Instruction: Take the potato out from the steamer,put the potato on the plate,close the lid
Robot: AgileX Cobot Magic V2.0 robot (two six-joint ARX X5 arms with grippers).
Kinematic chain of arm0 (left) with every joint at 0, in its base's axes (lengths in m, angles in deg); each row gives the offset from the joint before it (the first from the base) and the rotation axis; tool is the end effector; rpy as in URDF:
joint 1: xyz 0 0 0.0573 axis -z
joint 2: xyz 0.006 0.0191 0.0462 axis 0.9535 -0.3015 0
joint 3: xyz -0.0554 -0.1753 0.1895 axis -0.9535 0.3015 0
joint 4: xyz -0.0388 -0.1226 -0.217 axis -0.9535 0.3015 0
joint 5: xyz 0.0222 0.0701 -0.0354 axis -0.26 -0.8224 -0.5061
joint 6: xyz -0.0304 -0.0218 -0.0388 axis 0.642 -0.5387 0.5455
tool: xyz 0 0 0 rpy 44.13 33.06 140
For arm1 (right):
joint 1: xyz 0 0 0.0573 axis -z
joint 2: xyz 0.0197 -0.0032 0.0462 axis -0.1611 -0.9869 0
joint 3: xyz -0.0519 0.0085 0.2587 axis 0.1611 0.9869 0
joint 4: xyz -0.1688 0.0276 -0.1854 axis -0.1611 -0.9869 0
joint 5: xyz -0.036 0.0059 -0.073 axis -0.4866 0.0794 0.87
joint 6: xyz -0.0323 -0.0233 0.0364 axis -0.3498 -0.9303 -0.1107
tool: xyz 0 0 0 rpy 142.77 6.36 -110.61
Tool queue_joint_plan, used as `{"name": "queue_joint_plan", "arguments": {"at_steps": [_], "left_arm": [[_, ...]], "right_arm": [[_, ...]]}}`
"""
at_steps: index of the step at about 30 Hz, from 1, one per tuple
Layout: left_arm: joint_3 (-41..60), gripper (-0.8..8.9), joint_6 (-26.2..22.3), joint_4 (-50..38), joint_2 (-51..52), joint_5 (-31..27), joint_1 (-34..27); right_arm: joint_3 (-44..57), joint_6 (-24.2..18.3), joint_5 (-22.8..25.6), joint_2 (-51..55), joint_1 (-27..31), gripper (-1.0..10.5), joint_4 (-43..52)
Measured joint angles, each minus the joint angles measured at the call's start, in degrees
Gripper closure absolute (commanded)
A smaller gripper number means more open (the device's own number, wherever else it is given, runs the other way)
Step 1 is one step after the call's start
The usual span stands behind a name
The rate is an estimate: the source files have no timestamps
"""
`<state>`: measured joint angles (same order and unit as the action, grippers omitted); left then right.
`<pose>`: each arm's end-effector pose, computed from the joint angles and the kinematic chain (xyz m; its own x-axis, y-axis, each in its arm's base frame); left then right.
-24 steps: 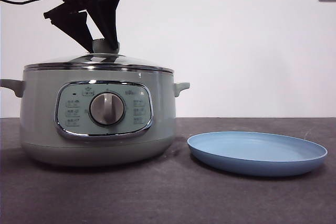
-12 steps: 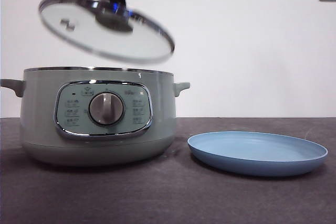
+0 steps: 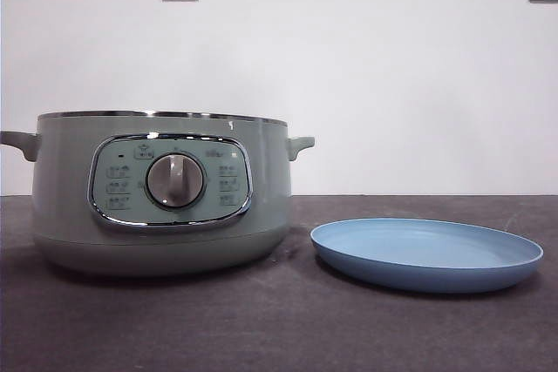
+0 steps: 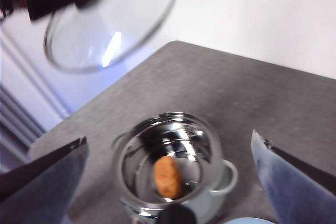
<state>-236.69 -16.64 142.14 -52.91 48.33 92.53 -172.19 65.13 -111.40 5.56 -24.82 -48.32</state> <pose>0.2505 -0.0903 0.5597 0.9073 -0.2864 -0.3080 0.3420 0.9286 0.1440 0.1943 0.0712 0.5015 0.5909 0.7505 -0.2961 -0.7349 0.6521 0.1861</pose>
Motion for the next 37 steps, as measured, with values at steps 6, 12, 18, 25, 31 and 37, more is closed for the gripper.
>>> {"name": "queue_joint_plan", "arguments": {"at_steps": [6, 12, 18, 25, 31, 37], "left_arm": [[-8.8, 8.22, -1.4, 2.5, 1.2, -8.3, -1.7], [-9.3, 8.22, -2.0, 6.5, 3.8, -13.3, -2.9], [-9.3, 8.22, -2.0, 8.3, 4.5, -14.1, -2.9], [-9.3, 8.22, -2.1, 9.0, 4.5, -14.1, -2.9], [-9.3, 8.22, -2.1, 9.0, 4.5, -14.1, -2.9], [-9.3, 8.22, -2.1, 9.1, 4.5, -13.9, -2.9]], "right_arm": [[-0.3, 0.0, 2.9, -3.9, -7.1, 3.2, 1.0], [-0.3, 0.0, 11.8, -12.7, -16.1, 3.2, 2.3], [-2.2, -1.3, 16.1, -24.0, -22.9, 3.2, 3.9], [-11.0, -5.1, 23.9, -37.0, -27.3, 3.2, -1.0], [-16.9, -6.8, 25.5, -45.5, -28.7, 3.6, -1.7], [-17.1, -7.2, 25.6, -50.5, -29.5, 3.6, -2.1]]}}
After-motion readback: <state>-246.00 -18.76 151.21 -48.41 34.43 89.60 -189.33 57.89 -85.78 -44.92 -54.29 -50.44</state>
